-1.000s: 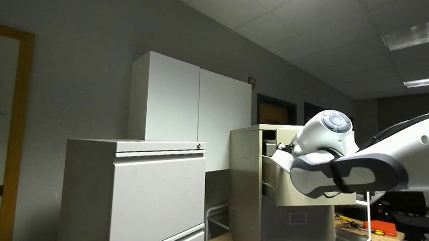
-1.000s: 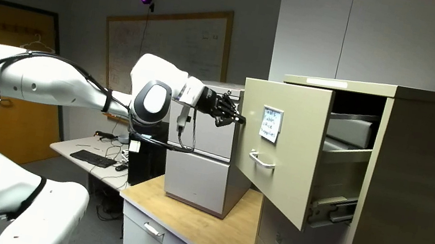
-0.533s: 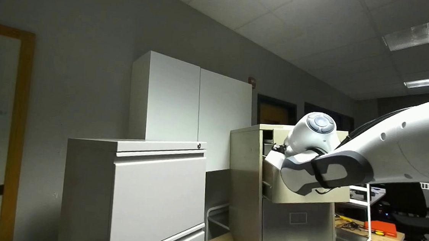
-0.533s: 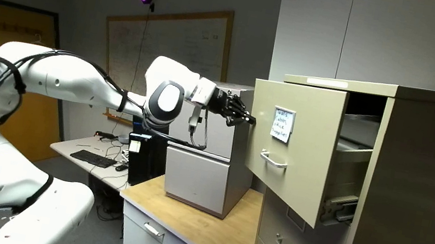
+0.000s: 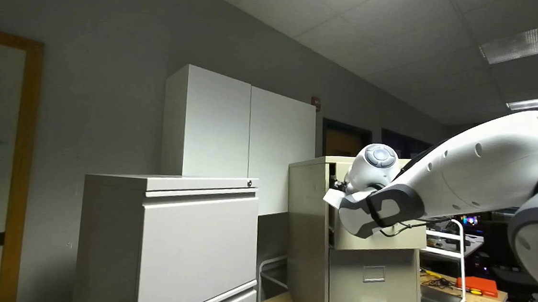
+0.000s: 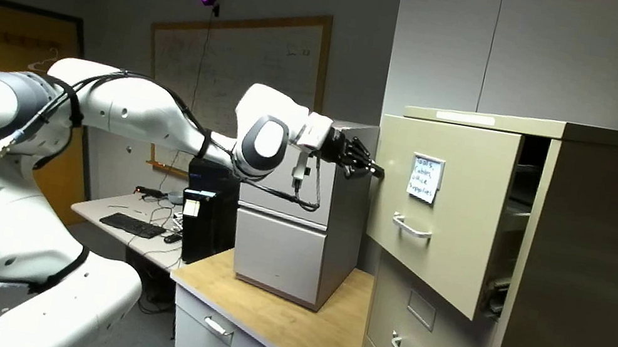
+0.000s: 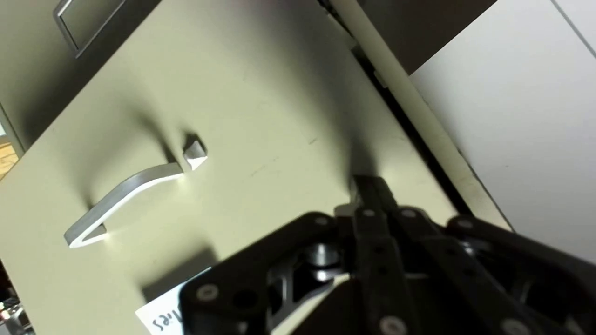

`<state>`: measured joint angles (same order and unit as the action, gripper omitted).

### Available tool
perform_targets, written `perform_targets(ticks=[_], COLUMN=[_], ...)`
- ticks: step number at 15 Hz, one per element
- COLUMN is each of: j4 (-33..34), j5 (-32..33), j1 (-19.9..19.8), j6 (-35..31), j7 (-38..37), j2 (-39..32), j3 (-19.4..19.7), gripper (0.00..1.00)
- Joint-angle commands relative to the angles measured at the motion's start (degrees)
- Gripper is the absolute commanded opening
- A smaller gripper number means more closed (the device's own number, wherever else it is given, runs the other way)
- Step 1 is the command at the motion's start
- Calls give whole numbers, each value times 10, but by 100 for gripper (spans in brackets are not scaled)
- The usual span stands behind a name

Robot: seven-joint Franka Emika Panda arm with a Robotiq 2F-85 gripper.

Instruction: Close the top drawer of the beige file cabinet

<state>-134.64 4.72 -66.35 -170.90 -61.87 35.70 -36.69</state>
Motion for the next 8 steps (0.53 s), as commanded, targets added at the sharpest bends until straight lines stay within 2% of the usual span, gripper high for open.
perform_targets(ticks=[1,8], j4=[81,132], j5=[17,18], j1=[-64,-149], j6=[-17,-9], j7=[-15,-20], j2=[-92,-119], j3=[-60,-137], gripper=[0,0])
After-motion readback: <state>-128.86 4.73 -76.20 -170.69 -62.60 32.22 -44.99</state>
